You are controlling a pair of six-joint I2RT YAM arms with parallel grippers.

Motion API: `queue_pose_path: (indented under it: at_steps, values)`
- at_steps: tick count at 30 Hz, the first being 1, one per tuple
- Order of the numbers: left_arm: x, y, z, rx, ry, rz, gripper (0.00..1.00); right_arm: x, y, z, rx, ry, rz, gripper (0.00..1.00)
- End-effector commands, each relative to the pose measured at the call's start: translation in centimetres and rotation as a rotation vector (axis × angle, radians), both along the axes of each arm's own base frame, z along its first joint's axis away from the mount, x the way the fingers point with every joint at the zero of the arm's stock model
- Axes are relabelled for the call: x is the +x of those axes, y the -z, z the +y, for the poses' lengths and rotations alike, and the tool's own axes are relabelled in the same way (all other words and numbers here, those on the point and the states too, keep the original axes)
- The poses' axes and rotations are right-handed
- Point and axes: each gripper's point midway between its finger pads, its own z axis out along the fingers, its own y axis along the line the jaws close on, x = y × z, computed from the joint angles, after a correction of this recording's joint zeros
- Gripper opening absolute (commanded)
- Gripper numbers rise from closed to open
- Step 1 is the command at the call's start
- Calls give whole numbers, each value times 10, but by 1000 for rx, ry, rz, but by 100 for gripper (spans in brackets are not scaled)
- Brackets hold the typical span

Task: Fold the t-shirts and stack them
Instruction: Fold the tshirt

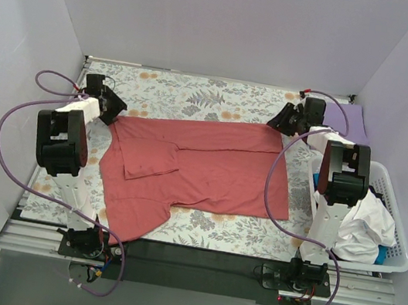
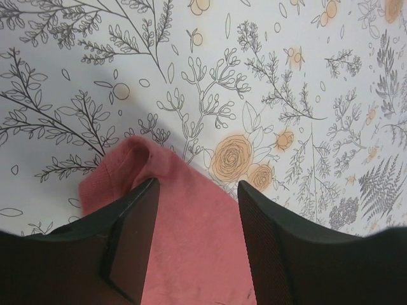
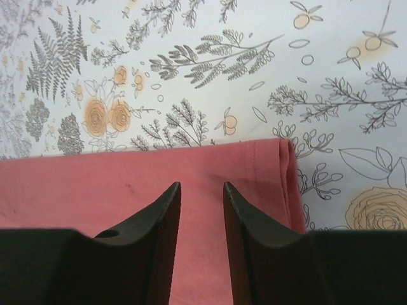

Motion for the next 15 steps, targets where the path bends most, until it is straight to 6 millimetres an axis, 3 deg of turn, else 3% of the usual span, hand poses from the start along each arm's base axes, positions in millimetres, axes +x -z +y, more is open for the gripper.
queue_pose_path:
  at_steps: [1, 6, 12, 15]
  values:
    - [7, -18, 10, 46, -3, -59, 51, 24, -34, 2, 21, -13, -112, 39]
    - [9, -12, 14, 66, -5, -54, 50, 26, -19, 0, 13, -1, -87, 36]
    - [9, -30, 18, 97, -25, -107, 50, 27, -4, -7, 5, 19, -62, 34]
    - [10, -20, 21, 111, -30, -89, 50, 29, 3, -9, 6, 25, -49, 33]
